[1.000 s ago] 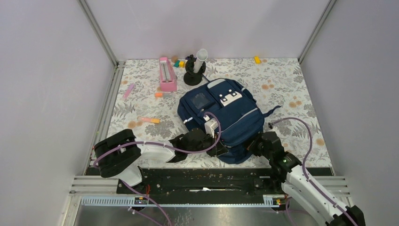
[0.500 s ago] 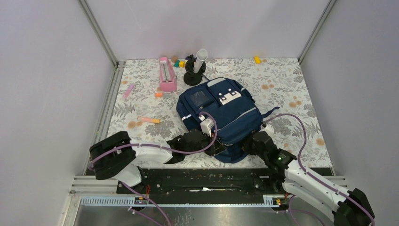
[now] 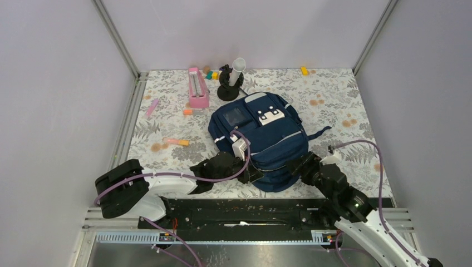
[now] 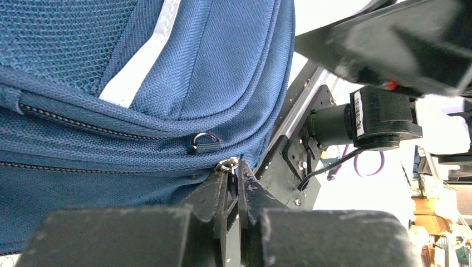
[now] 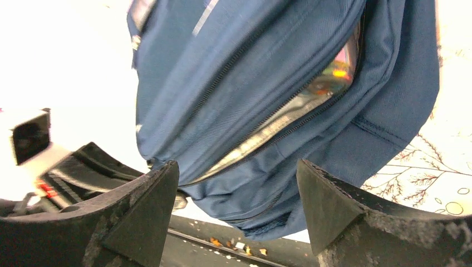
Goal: Pack the student bag
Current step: Zip the student bag at the center of the board.
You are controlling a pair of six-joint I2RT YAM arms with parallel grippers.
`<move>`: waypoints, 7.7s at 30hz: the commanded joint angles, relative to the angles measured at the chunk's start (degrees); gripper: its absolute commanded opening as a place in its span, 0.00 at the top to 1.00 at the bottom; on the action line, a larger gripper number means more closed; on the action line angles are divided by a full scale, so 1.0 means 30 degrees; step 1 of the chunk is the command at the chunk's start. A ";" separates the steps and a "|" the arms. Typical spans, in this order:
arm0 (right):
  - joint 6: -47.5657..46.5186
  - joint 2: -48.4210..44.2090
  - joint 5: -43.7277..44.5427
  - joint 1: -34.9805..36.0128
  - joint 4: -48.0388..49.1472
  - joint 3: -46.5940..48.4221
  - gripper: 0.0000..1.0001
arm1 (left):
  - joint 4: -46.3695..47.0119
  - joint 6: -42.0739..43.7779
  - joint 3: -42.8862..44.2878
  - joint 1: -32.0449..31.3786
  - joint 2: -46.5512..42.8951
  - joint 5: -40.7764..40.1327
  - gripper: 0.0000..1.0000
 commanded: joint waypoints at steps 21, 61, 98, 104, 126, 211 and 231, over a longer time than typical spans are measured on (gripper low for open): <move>0.0017 0.3886 0.1979 0.0122 0.2538 0.1870 0.29 | -0.0278 0.0486 -0.0096 0.0436 -0.2034 0.0779 1.00; -0.4676 0.9219 -0.5501 -0.9456 0.5776 -0.0293 0.33 | -0.2673 0.1631 -0.1076 0.2194 -0.3699 0.1197 1.00; -0.3664 0.6168 -0.9316 -0.8765 0.4869 0.3298 1.00 | -0.3033 -0.0230 0.2257 0.1231 -0.2809 0.1231 1.00; -0.5326 0.6557 -0.8051 -0.8786 0.4675 0.2257 0.73 | -0.2007 -0.0784 0.1617 0.1345 -0.3190 0.1612 1.00; -0.6465 0.0941 -0.7805 -0.8787 0.0276 0.1830 0.22 | -0.3788 0.0227 -0.0374 0.4776 -0.4821 0.4106 1.00; -0.9650 0.8488 -0.1652 0.4997 0.8029 0.2757 0.48 | -0.8066 0.0946 0.0721 0.9935 -0.5239 0.4551 0.01; -0.9630 1.6806 0.3330 0.9535 1.0723 0.4265 0.51 | -0.7168 0.0446 0.0172 1.0573 -0.4944 0.4757 0.01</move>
